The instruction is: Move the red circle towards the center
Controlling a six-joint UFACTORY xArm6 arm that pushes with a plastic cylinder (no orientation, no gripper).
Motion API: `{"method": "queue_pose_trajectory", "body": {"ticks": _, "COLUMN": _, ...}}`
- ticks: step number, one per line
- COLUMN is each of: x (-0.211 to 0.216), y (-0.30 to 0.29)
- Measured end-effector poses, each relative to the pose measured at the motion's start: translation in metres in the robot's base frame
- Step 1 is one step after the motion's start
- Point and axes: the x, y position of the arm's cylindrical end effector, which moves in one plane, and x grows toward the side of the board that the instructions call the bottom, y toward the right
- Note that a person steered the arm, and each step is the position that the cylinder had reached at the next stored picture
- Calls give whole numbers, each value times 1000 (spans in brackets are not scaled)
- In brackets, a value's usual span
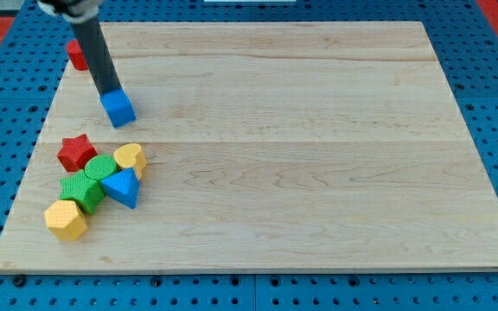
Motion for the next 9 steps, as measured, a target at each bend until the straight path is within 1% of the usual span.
{"method": "queue_pose_trajectory", "body": {"ticks": 1, "x": 32, "y": 37}}
{"method": "queue_pose_trajectory", "body": {"ticks": 2, "x": 31, "y": 48}}
{"method": "queue_pose_trajectory", "body": {"ticks": 3, "x": 54, "y": 49}}
{"method": "queue_pose_trajectory", "body": {"ticks": 4, "x": 18, "y": 46}}
{"method": "queue_pose_trajectory", "body": {"ticks": 5, "x": -97, "y": 67}}
{"method": "queue_pose_trajectory", "body": {"ticks": 6, "x": -190, "y": 44}}
{"method": "queue_pose_trajectory", "body": {"ticks": 7, "x": -194, "y": 25}}
{"method": "queue_pose_trajectory", "body": {"ticks": 8, "x": -175, "y": -2}}
{"method": "queue_pose_trajectory", "body": {"ticks": 9, "x": -165, "y": -21}}
